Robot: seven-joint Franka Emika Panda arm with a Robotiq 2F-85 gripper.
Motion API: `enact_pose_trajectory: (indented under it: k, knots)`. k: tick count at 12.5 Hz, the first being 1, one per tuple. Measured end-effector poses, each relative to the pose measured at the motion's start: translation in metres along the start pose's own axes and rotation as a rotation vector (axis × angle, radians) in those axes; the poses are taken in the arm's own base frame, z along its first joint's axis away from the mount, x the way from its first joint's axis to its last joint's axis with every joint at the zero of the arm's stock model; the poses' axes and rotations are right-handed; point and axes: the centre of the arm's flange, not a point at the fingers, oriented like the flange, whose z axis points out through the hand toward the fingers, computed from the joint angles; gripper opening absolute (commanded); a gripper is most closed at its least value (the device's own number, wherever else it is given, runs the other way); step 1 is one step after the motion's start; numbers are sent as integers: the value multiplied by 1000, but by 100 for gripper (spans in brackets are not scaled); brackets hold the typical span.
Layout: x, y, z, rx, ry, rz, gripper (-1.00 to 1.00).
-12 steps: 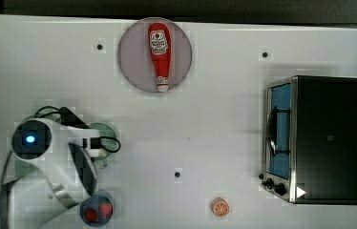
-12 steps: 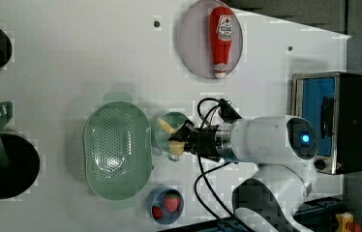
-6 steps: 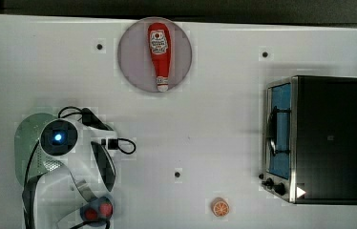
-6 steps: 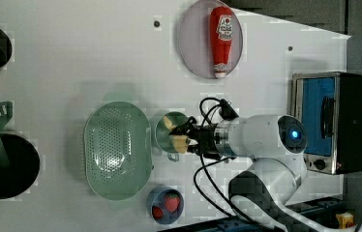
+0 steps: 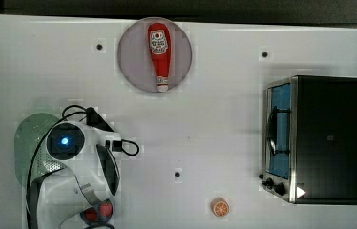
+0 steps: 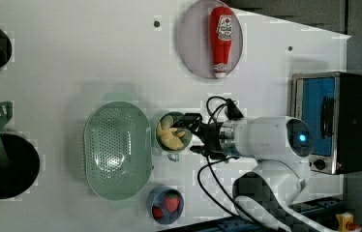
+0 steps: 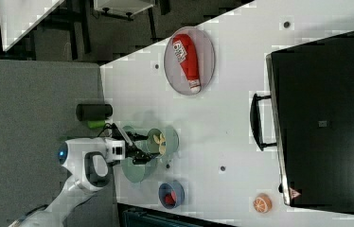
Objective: Pick Banana and place it in mug.
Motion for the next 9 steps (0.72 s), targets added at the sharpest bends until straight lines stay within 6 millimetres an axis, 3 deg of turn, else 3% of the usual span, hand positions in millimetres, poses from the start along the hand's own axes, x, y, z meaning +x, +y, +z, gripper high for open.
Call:
enact_pose_trajectory:
  k: [1, 3, 7, 9]
  knots:
    - [1, -2, -17, 5, 18, -1, 100]
    - [3, 0, -73, -22, 96, -26, 100]
    - [12, 5, -221, -14, 177, 47, 100]
    - [27, 15, -291, 13, 170, 107, 100]
